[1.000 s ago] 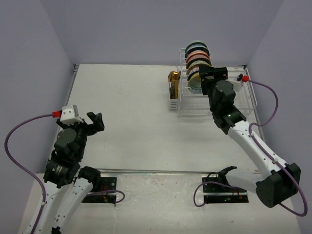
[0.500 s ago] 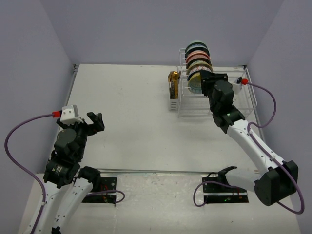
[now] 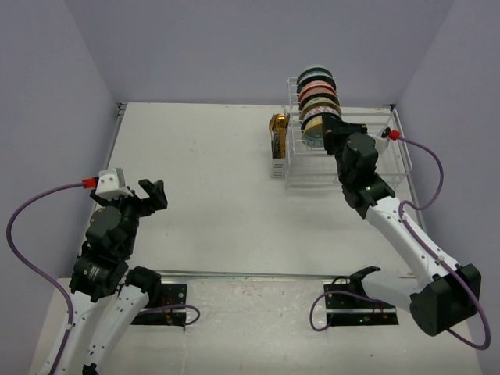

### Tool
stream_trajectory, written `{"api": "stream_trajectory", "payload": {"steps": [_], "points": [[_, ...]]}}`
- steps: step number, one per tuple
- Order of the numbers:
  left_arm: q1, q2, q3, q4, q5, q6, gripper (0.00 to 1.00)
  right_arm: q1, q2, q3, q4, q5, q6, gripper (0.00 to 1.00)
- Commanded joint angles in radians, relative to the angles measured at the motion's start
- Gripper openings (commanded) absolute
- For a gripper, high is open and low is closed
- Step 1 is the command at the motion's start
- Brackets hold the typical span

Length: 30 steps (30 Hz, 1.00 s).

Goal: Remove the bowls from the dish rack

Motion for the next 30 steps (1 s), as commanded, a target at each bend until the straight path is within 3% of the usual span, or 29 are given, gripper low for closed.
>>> {"api": "stream_trajectory", "payload": {"steps": [1, 7, 30], "points": [[0.008, -0.008, -0.013, 0.039, 0.016, 0.029, 1.0, -0.001, -0.023, -0.011, -0.002, 0.052, 0.018, 0.15], [0.008, -0.005, -0.014, 0.039, 0.016, 0.029, 1.0, -0.001, -0.045, -0.012, 0.003, 0.054, 0.028, 0.0], [0.008, -0.004, -0.014, 0.04, 0.02, 0.029, 1.0, -0.003, -0.102, 0.031, 0.047, -0.012, -0.002, 0.0]]}}
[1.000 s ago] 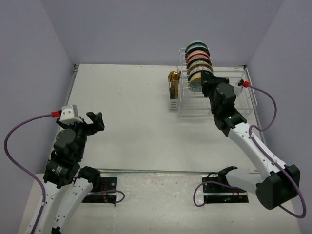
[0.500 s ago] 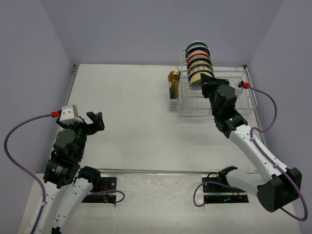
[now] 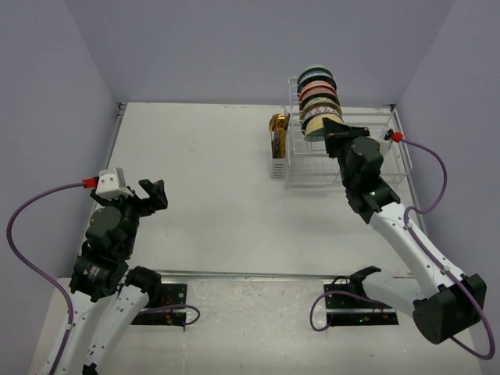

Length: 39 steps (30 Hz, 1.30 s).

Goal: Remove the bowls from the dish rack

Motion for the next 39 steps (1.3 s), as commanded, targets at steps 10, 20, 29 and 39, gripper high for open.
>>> {"api": "stream_trajectory", "payload": {"steps": [10, 20, 29, 39], "points": [[0.008, -0.008, -0.016, 0.037, 0.011, 0.029, 1.0, -0.012, -0.082, 0.035, 0.112, -0.029, -0.011, 0.0], [0.008, -0.003, -0.016, 0.037, 0.012, 0.031, 1.0, -0.01, -0.12, 0.022, 0.098, -0.073, -0.017, 0.0], [0.008, 0.001, -0.014, 0.035, 0.011, 0.031, 1.0, -0.012, -0.169, 0.022, 0.069, -0.118, -0.06, 0.0], [0.008, 0.001, -0.011, 0.035, 0.015, 0.031, 1.0, -0.012, -0.191, 0.068, 0.015, -0.208, -0.175, 0.0]]}}
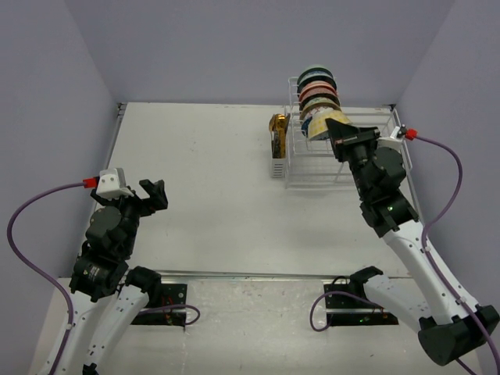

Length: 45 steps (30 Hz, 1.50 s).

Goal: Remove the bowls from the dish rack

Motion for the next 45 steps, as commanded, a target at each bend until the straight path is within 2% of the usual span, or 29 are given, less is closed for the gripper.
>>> {"api": "stream_trajectory", "payload": {"steps": [1, 3, 6, 10, 15, 18, 23, 24, 27, 29, 34, 37, 39, 40, 42, 45], "points": [[0.008, 0.001, -0.011, 0.035, 0.011, 0.023, 1.0, -0.002, -0.025, 0.07, 0.049, -0.065, -0.089, 0.0], [0.008, 0.001, -0.011, 0.037, 0.011, 0.023, 1.0, -0.002, -0.018, 0.104, 0.04, -0.132, -0.145, 0.0], [0.008, 0.01, -0.005, 0.038, 0.02, 0.02, 1.0, -0.001, 0.014, 0.186, -0.006, -0.29, -0.316, 0.0], [0.008, 0.05, 0.064, 0.009, 0.092, -0.004, 1.0, 0.037, 0.067, 0.295, -0.17, -0.436, -0.636, 0.0], [0.008, 0.115, 0.191, 0.008, 0.266, -0.059, 1.0, 0.184, 0.111, 0.355, -0.271, -0.431, -0.953, 0.0], [0.008, 0.193, 0.289, 0.001, 0.352, -0.067, 1.0, 0.281, 0.172, 0.409, -0.371, -0.441, -1.073, 0.0], [0.006, 0.322, 0.391, 0.0, 0.422, -0.087, 1.0, 0.441, 0.218, 0.339, -0.345, -0.38, -1.307, 0.0], [0.008, 0.372, 0.415, 0.0, 0.439, -0.092, 1.0, 0.526, 0.238, 0.338, -0.358, -0.337, -1.419, 0.0], [0.006, 0.487, 0.458, -0.003, 0.556, -0.099, 1.0, 0.675, 0.344, 0.371, -0.444, -0.186, -1.553, 0.0], [0.006, 0.536, 0.466, -0.003, 0.655, -0.124, 1.0, 0.721, 0.398, 0.374, -0.451, -0.121, -1.633, 0.0], [0.003, 0.606, 0.382, 0.096, 0.847, -0.184, 1.0, 0.817, 0.464, 0.407, -0.515, -0.119, -1.749, 0.0], [-0.009, 0.607, 0.342, 0.104, 0.841, -0.181, 1.0, 0.832, 0.528, 0.467, -0.595, -0.072, -1.776, 0.0], [-0.015, 0.612, 0.343, 0.066, 0.786, -0.139, 1.0, 0.843, 0.567, 0.481, -0.614, -0.015, -1.8, 0.0], [-0.017, 0.61, 0.34, 0.028, 0.716, -0.127, 1.0, 0.844, 0.58, 0.493, -0.615, -0.001, -1.809, 0.0], [-0.017, 0.601, 0.325, 0.023, 0.692, -0.11, 1.0, 0.847, 0.611, 0.507, -0.618, 0.016, -1.835, 0.0], [-0.02, 0.618, 0.314, 0.009, 0.703, -0.089, 0.94, 0.847, 0.654, 0.551, -0.623, 0.059, -1.868, 0.0]]}}
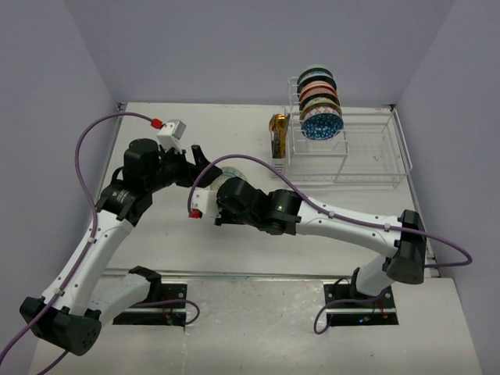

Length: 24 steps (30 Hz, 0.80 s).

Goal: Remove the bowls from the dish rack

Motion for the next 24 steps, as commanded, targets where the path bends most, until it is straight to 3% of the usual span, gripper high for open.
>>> {"api": "stream_trajectory", "payload": {"steps": [1, 8, 13, 16, 17, 24], "points": [[-0.007, 0.012, -0.011, -0.015, -0.019, 0.056, 0.92, 0.009, 0.03, 0.094, 0.011, 0.119, -0.09, 0.0], [-0.01, 0.066, -0.008, -0.07, -0.136, 0.105, 0.62, 0.014, 0.096, 0.191, -0.025, 0.159, -0.112, 0.0], [-0.013, 0.111, 0.009, -0.09, -0.198, 0.124, 0.5, 0.026, 0.136, 0.231, -0.009, 0.194, -0.12, 0.0], [-0.016, 0.15, 0.031, -0.107, -0.234, 0.135, 0.18, 0.029, 0.159, 0.257, 0.004, 0.208, -0.124, 0.0], [-0.016, 0.154, 0.034, -0.11, -0.244, 0.133, 0.0, 0.029, 0.166, 0.262, 0.007, 0.211, -0.126, 0.0], [-0.016, 0.121, 0.002, -0.053, -0.254, 0.107, 0.0, 0.029, 0.175, 0.226, 0.116, 0.223, -0.136, 0.0]]}}
